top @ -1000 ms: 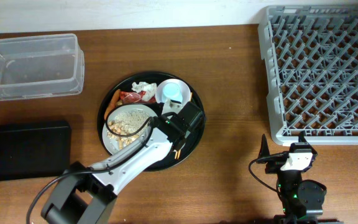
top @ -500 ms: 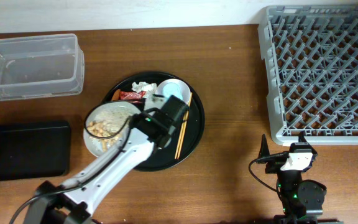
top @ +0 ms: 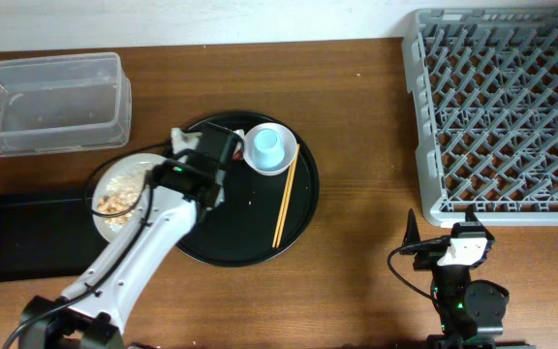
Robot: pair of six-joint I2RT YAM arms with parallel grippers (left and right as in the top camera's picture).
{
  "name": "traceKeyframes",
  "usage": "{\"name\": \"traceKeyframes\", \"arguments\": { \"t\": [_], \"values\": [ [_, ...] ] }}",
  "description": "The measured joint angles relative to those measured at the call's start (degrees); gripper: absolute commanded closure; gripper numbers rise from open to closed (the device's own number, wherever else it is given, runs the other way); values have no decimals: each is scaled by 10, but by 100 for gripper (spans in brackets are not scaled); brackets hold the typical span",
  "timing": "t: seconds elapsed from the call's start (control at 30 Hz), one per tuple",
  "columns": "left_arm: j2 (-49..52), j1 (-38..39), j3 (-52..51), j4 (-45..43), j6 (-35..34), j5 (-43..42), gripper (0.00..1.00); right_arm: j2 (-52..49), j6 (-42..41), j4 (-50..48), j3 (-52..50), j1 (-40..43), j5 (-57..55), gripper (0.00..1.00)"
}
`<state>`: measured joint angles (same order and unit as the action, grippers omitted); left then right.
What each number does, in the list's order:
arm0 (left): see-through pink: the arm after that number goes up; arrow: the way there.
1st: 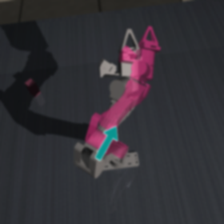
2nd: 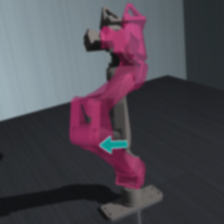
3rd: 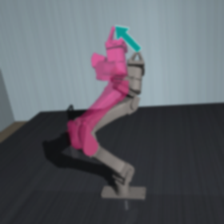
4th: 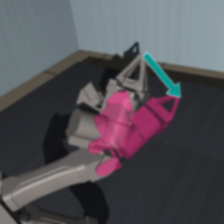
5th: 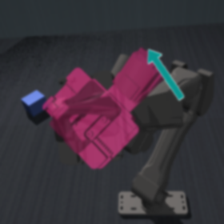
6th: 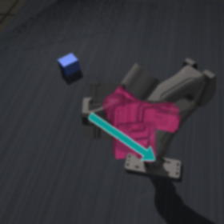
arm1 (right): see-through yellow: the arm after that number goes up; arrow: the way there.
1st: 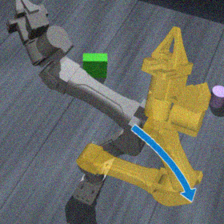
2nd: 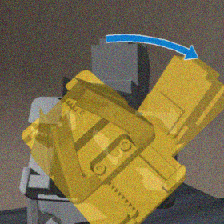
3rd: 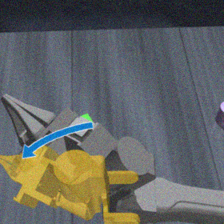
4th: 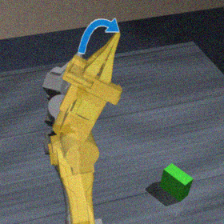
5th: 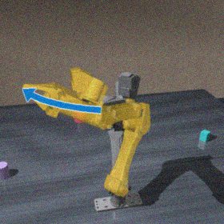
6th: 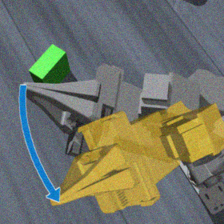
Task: Sort waste into correct bins and load items into the dishwasher rack
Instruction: 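Lift the plate with the left gripper toward the black flat tray, then tilt the plate with the left gripper to dump rice onto the tray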
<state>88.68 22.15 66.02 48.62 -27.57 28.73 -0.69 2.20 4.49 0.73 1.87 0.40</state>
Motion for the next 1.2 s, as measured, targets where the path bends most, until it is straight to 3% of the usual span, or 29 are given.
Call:
{"name": "traceKeyframes", "arguments": {
  "t": [0.77, 1.2],
  "values": [
    [0, -267, 0, -114, 54, -103, 99, 0, 0, 0, 0, 0, 0, 2],
    [0, -420, 0, -160, 55, -249, 99, 0, 0, 0, 0, 0, 0, 2]
  ]
}}
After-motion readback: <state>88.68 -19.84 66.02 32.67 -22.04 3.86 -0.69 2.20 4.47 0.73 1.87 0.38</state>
